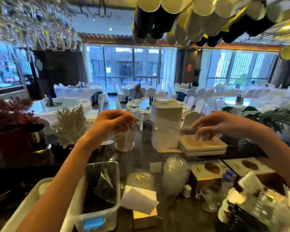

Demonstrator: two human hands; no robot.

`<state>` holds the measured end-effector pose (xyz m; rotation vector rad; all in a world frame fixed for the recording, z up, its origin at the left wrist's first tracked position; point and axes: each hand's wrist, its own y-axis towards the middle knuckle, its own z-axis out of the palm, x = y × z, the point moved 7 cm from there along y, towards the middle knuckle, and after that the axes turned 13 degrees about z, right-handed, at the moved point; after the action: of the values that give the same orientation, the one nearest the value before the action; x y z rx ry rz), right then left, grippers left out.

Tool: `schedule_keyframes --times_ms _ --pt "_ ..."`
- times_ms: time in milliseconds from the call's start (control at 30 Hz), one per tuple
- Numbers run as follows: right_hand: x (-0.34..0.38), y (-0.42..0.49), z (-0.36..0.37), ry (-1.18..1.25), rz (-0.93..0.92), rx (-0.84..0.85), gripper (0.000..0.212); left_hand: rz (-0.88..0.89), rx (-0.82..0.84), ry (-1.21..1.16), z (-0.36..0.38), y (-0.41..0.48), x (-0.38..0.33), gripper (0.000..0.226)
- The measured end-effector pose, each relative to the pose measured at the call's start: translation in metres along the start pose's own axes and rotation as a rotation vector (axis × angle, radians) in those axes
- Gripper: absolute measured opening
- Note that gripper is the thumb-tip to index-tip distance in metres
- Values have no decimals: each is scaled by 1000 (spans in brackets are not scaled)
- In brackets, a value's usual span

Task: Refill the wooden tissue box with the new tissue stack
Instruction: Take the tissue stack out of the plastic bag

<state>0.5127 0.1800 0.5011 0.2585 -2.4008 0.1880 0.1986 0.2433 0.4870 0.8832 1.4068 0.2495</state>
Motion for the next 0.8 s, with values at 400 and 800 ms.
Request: schedule_keyframes --times_ms 400,800 --pt "126 18 32 -250 -456 -604 16 39 -104 180 48 10 -9 17" --pt "164 39 91 -494 -733 -907 20 11 -64 249 14 -12 -39 28"
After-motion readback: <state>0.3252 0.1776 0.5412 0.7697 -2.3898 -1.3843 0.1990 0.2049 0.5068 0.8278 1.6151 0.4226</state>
